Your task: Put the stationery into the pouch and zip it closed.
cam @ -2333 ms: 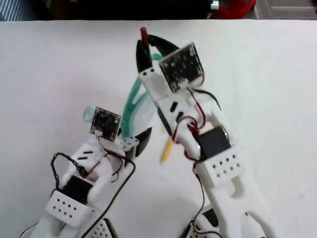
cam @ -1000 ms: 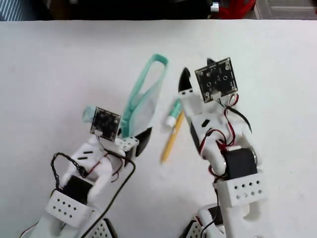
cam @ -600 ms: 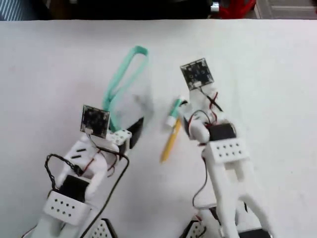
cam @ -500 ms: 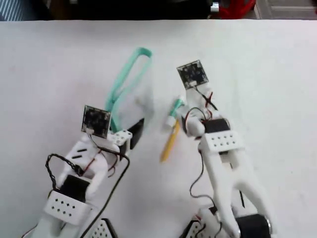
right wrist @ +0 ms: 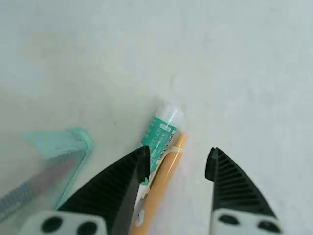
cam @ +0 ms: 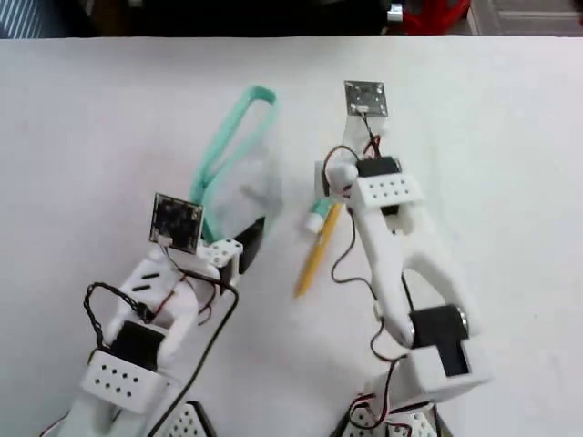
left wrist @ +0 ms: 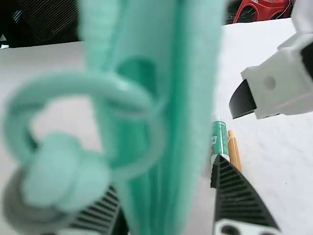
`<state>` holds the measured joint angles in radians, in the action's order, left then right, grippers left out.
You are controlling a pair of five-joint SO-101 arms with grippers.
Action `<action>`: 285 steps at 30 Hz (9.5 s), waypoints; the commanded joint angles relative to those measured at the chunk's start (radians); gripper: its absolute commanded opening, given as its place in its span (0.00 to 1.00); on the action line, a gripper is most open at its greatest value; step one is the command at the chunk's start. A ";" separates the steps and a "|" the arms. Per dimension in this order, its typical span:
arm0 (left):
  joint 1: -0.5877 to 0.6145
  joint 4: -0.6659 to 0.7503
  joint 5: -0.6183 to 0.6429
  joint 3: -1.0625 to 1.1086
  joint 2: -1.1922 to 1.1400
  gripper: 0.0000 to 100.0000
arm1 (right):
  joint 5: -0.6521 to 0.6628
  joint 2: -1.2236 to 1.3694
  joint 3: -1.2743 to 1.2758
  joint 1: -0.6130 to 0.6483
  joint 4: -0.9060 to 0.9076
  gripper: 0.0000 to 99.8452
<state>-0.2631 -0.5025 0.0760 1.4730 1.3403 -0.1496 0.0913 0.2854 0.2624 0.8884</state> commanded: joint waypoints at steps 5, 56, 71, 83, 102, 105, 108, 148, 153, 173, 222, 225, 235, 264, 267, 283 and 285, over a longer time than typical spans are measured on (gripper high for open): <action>0.007 0.023 0.000 -0.009 -0.010 0.23 | -0.018 0.088 -0.183 0.051 0.113 0.19; 0.005 0.023 -0.003 -0.009 -0.010 0.23 | -0.028 0.272 -0.319 -0.111 0.205 0.18; 0.005 0.023 -0.005 -0.009 -0.010 0.23 | 0.083 0.219 -0.308 -0.005 0.050 0.18; 0.005 0.023 -0.006 -0.009 -0.010 0.23 | 0.092 0.415 -0.384 0.005 0.030 0.06; 0.005 0.023 -0.006 -0.008 -0.010 0.23 | 0.014 0.433 -0.419 -0.074 0.127 0.02; 0.005 0.023 -0.006 -0.008 -0.010 0.23 | 0.012 0.389 -0.376 -0.082 0.119 0.02; 0.005 0.023 -0.006 -0.008 -0.010 0.23 | 0.012 0.334 -0.308 -0.090 0.082 0.02; -0.010 0.023 -0.006 -0.003 -0.010 0.23 | 0.121 -0.877 1.000 -0.048 -0.929 0.02; -0.010 0.023 -0.006 -0.003 -0.010 0.23 | 0.121 -0.897 1.013 -0.048 -0.931 0.02; -0.010 0.023 -0.006 -0.003 -0.010 0.23 | 0.354 -1.472 1.412 0.087 -1.124 0.02; -0.062 0.023 -0.008 0.006 -0.010 0.23 | 0.376 -0.843 0.222 0.295 -0.704 0.02; -0.062 0.023 -0.008 0.006 -0.010 0.23 | 0.376 -0.825 0.224 0.288 -0.697 0.02; -0.061 0.023 -0.008 0.006 -0.010 0.23 | 0.376 -0.823 0.373 0.286 -0.705 0.02; -0.061 0.023 -0.008 0.006 -0.010 0.23 | 0.376 -1.043 0.376 0.216 -0.483 0.19; -0.061 0.023 -0.008 0.006 -0.010 0.23 | 0.376 -1.089 0.371 0.180 -0.389 0.19; -0.061 0.026 -0.008 0.023 -0.010 0.23 | 0.367 -0.837 0.445 -0.048 -0.191 0.19; -0.061 0.048 -0.008 0.034 -0.010 0.23 | 0.338 -0.759 0.440 -0.048 -0.183 0.19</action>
<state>-0.3199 -0.4933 0.0760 1.5067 1.3403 0.2171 -0.7449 0.7626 0.2056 0.6951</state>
